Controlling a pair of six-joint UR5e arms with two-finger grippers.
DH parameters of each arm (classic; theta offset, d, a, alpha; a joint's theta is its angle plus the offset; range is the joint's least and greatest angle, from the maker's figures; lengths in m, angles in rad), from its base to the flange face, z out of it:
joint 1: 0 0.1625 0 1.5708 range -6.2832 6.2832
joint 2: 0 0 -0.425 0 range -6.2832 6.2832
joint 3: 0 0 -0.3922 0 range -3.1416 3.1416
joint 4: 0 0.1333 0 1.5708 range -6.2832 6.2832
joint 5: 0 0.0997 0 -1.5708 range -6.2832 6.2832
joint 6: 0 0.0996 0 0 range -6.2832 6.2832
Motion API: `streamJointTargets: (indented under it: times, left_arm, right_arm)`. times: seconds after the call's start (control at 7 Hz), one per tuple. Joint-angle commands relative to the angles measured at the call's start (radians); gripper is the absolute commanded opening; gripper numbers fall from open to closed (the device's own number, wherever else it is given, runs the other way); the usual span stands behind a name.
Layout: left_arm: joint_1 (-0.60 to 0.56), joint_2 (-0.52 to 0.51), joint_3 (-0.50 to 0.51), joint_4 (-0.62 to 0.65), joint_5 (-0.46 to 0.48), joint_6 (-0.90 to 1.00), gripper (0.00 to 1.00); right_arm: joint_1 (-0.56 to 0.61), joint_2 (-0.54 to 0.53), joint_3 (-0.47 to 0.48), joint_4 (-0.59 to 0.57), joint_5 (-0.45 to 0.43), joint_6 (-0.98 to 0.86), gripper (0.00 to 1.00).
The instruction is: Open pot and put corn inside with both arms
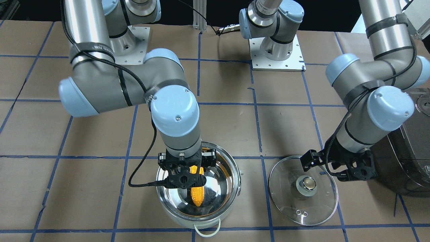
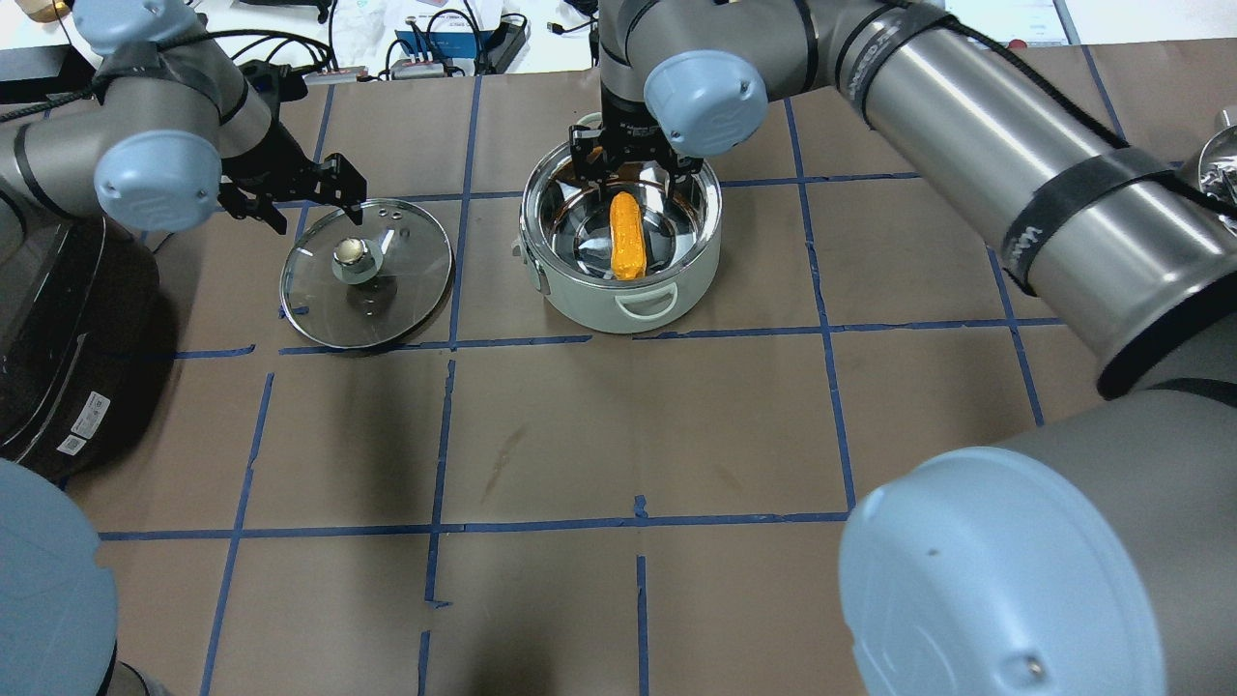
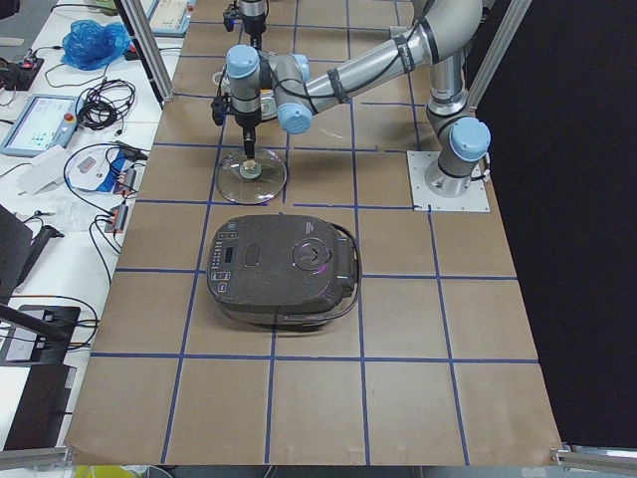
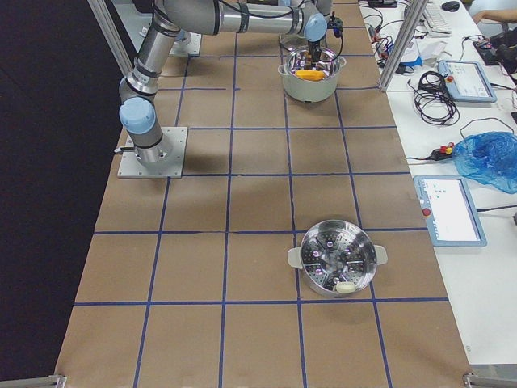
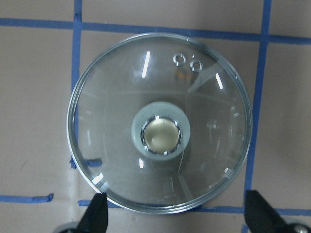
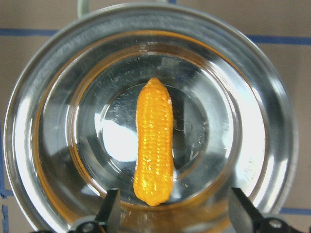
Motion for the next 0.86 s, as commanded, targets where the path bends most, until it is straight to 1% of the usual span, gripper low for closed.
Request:
streamJointTargets:
  times: [0.0, 0.14, 0.29, 0.43, 0.57, 0.71]
  left_arm:
    - [0.0, 0.144, 0.083, -0.297, 0.02, 0.003, 1.0]
    - [-0.017, 0.184, 0.089, -0.342, 0.021, 0.002, 1.0]
    - [-0.031, 0.226, 0.091, -0.393, 0.021, 0.002, 1.0]
    - [-0.057, 0.263, 0.091, -0.411, 0.012, 0.002, 1.0]
    - [-0.089, 0.268, 0.091, -0.412, 0.004, 0.0, 1.0]
    - [-0.109, 0.263, 0.089, -0.41, 0.004, 0.0, 1.0]
  right_arm:
    - [-0.091, -0.181, 0.022, 0.282, 0.006, -0.056, 0.82]
    - [-0.141, -0.26, 0.06, 0.342, -0.008, -0.158, 0.82]
    - [-0.192, -0.344, 0.141, 0.345, -0.008, -0.226, 0.82]
    - [-0.211, -0.418, 0.23, 0.33, -0.01, -0.253, 0.83]
    - [-0.214, -0.458, 0.263, 0.333, -0.014, -0.253, 0.86]
    - [-0.212, -0.463, 0.272, 0.334, -0.026, -0.253, 0.9]
